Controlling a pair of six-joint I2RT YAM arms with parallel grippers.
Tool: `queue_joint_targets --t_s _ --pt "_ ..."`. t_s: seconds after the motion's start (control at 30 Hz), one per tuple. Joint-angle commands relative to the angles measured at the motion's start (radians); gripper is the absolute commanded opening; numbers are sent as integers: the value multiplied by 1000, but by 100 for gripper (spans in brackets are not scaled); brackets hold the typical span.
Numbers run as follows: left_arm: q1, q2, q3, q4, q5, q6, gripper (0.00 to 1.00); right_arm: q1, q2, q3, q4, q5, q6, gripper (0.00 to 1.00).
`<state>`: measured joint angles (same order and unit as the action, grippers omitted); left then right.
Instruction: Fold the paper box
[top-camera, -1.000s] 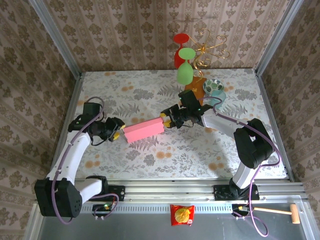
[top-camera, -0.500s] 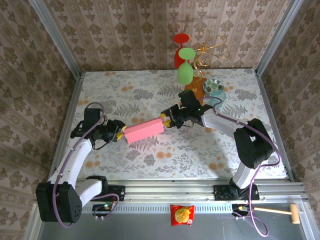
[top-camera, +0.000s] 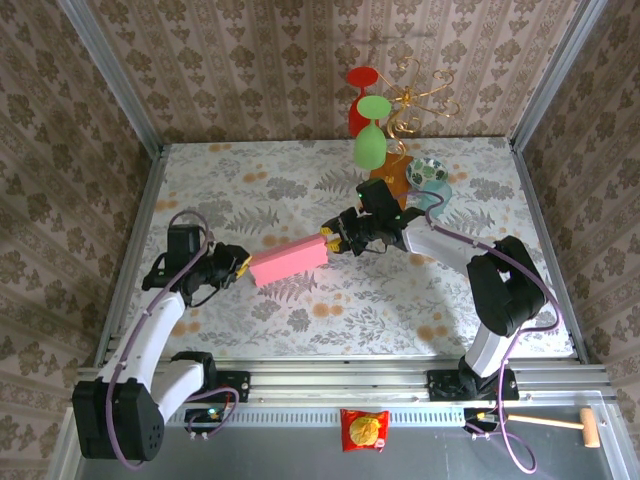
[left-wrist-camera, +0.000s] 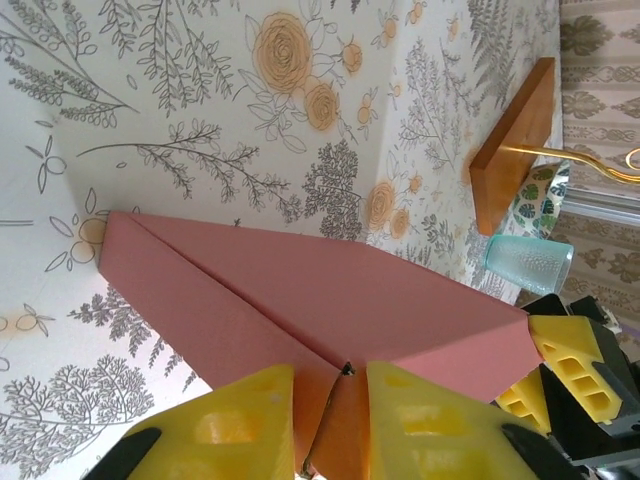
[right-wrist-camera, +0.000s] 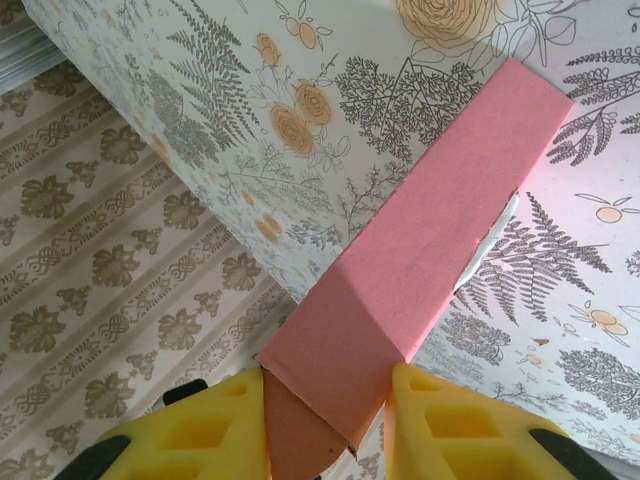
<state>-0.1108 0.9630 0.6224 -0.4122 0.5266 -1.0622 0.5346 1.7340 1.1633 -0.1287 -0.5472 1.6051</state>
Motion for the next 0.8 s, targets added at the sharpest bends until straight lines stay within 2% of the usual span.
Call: queue_joint_targets --t_s 0.0,0.3,0.47,0.6,0.77 --pt "-13 13 -56 -46 -18 40 19 4 50 15 -99 55 -46 27" --pt "-14 0 -89 -70 -56 124 16 -6 59 5 -164 49 -143 27" --pt "-12 -19 -140 -2 -51 92 15 -13 65 1 -166 47 -179 21" --pt "-4 -17 -164 45 -33 61 14 -18 84 7 -165 36 -211 20" --pt "4 -8 -145 10 -39 81 13 -35 86 13 -145 2 -254 35"
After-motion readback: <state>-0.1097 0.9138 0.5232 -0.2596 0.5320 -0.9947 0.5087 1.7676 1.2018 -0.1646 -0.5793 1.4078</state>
